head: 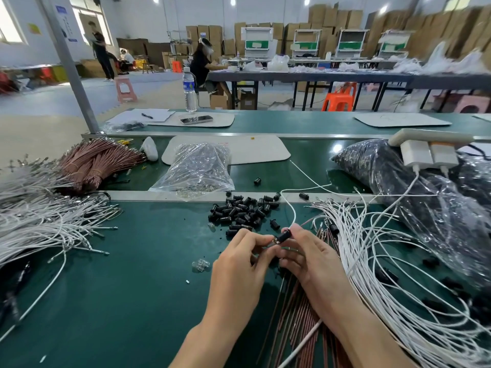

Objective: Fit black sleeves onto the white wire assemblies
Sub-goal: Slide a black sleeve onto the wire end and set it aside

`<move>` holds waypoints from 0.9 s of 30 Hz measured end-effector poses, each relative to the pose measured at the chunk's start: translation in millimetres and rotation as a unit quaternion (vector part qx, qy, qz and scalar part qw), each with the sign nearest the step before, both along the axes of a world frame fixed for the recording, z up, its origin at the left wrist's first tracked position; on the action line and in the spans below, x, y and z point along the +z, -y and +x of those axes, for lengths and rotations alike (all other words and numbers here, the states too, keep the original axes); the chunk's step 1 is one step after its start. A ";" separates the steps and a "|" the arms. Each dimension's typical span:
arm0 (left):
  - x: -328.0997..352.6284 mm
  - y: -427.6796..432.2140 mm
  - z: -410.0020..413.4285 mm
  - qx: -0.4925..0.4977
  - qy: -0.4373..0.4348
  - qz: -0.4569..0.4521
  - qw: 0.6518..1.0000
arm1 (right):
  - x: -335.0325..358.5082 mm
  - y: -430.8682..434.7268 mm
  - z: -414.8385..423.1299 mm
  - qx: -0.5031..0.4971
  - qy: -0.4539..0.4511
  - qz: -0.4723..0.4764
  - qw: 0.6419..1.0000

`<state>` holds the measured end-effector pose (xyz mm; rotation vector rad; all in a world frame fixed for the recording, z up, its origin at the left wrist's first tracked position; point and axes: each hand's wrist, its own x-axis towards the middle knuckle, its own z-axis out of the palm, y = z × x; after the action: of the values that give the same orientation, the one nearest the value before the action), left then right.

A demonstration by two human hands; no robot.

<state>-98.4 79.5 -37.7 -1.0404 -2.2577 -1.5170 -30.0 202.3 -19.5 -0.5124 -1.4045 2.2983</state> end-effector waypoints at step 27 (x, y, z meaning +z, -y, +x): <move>-2.0 1.5 4.5 0.002 -0.017 -0.124 0.992 | -3.3 5.3 3.3 -0.016 -0.004 0.091 0.996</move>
<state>-93.9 78.0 -39.7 -1.1147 -2.4682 -1.2296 -26.7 197.0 -22.8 -0.4647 -1.5725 2.1181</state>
